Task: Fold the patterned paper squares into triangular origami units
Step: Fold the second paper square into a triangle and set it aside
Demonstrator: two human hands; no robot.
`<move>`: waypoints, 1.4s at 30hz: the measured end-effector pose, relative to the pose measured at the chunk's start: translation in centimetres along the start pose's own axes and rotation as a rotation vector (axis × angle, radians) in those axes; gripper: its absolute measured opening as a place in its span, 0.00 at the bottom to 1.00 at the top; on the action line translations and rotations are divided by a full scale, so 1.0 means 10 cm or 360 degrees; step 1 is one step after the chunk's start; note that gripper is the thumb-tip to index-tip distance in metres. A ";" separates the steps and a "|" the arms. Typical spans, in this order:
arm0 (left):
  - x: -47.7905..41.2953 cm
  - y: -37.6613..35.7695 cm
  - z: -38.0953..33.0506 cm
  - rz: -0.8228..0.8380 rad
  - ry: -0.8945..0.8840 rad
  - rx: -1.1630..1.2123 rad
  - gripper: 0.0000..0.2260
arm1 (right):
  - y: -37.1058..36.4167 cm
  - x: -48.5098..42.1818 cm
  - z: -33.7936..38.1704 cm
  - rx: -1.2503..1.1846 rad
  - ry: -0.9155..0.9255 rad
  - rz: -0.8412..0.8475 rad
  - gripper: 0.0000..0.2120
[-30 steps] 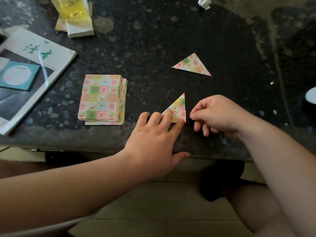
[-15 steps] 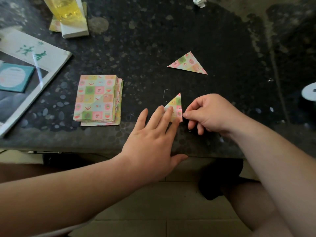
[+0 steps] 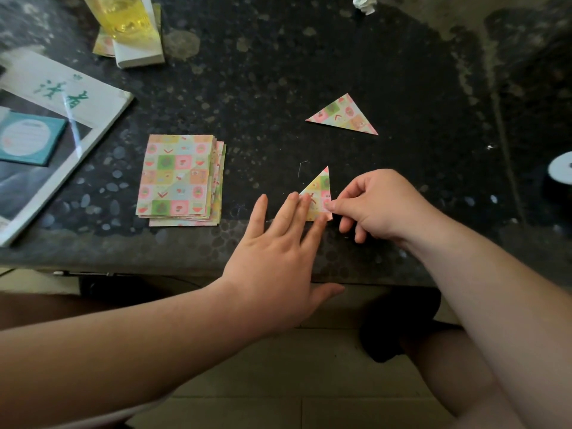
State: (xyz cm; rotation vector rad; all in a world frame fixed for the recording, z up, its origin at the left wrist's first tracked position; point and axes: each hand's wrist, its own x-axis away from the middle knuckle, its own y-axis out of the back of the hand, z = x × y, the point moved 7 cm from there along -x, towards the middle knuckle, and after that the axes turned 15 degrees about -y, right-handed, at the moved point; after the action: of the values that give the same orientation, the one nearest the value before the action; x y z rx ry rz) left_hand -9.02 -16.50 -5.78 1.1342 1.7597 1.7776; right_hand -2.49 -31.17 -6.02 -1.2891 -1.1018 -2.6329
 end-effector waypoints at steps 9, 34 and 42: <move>-0.01 0.00 -0.03 0.0016 -0.0002 -0.0018 0.46 | 0.03 -0.01 -0.01 0.0055 -0.0075 0.0009 0.13; 0.13 -0.01 -0.03 0.0303 0.0075 0.0033 0.49 | 0.02 -0.03 -0.01 0.0082 -0.0183 0.0225 0.08; 0.25 0.01 -0.01 0.0404 0.0064 -0.0023 0.51 | -0.01 0.03 0.06 0.0194 -0.0174 0.0173 0.13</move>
State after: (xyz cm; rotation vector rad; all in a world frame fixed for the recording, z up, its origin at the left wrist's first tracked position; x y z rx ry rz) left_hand -10.57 -14.69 -5.04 1.3765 1.6840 1.9657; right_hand -2.35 -30.64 -5.62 -1.4386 -1.1503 -2.4043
